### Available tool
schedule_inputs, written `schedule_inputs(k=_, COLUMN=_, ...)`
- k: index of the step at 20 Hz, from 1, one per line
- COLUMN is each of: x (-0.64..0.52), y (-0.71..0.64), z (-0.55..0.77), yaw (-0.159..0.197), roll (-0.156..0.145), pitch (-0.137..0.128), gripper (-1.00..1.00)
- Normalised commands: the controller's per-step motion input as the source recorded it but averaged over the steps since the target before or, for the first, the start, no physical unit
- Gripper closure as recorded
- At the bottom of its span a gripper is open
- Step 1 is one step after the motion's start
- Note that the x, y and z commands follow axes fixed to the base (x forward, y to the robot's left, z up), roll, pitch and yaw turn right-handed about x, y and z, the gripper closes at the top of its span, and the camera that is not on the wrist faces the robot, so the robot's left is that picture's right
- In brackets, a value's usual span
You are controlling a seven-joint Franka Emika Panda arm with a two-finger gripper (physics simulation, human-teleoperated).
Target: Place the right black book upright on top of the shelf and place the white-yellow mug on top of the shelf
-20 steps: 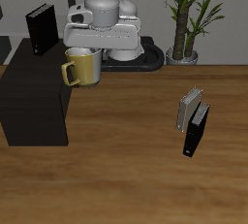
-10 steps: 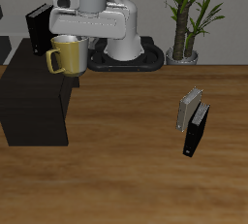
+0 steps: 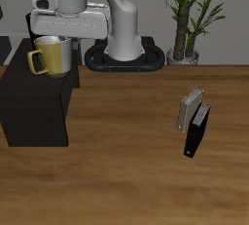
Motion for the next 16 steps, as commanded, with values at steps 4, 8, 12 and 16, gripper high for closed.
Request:
schedule_inputs(k=4, x=0.05, y=-0.41, z=0.19, yaw=-0.05, roll=0.025, pitch=-0.013, gripper=1.0)
schedule_inputs(k=8, x=0.15, y=-0.3, z=0.04, yaw=-0.037, roll=0.011, pitch=0.002, gripper=1.0)
schedule_inputs(k=12, x=0.21, y=-0.1, z=-0.2, yaw=-0.002, roll=0.013, pitch=0.038, gripper=1.0)
schedule_inputs(k=16, x=0.17, y=-0.09, z=-0.27, yaw=-0.045, roll=0.017, pitch=0.044, gripper=1.0)
